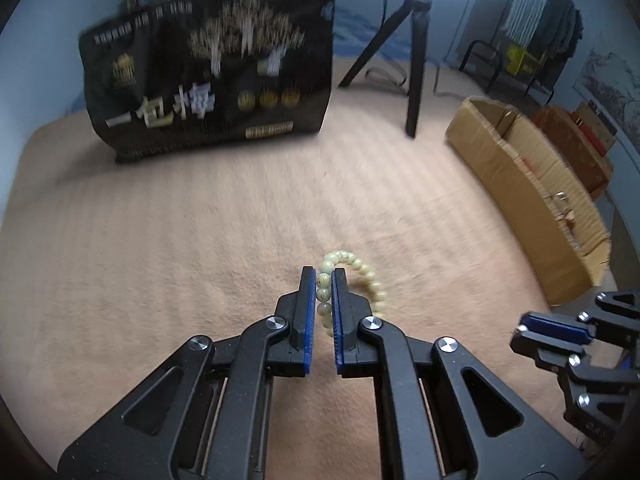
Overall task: Organize jewelry
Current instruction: 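Grasp the pale bead bracelet with the left tool while the right tool grasps the pearl earring, then carry bracelet and pearl earring into the cardboard box and release both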
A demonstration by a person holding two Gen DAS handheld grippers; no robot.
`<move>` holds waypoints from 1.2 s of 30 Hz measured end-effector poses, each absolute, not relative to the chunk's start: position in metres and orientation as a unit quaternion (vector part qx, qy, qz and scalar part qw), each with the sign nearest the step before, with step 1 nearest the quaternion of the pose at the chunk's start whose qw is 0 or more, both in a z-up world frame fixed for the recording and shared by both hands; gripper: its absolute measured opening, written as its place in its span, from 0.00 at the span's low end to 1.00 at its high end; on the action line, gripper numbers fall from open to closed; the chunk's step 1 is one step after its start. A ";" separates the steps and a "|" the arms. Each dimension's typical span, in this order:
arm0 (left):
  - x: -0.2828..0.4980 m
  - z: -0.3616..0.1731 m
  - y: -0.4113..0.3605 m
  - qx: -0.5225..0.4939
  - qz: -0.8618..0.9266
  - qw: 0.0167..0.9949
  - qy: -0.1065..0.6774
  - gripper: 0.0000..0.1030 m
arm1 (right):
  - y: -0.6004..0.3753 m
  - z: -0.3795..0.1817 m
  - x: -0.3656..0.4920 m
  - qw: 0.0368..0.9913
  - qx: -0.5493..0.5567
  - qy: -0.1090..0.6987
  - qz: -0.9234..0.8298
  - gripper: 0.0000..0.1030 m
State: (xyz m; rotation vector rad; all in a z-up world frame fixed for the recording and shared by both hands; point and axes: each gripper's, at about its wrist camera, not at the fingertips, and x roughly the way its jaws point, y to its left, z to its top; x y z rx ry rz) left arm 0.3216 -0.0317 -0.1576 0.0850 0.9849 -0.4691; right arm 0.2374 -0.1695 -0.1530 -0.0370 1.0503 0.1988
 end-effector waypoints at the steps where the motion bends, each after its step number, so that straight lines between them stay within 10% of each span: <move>1: 0.319 -0.154 -0.031 0.040 -0.224 0.856 0.464 0.05 | -0.170 -0.149 0.237 0.862 -0.017 0.498 0.095 0.08; 36: 0.240 -0.060 -0.167 0.047 -0.336 0.858 0.386 0.05 | -0.346 -0.073 0.225 0.903 0.021 0.428 -0.010 0.08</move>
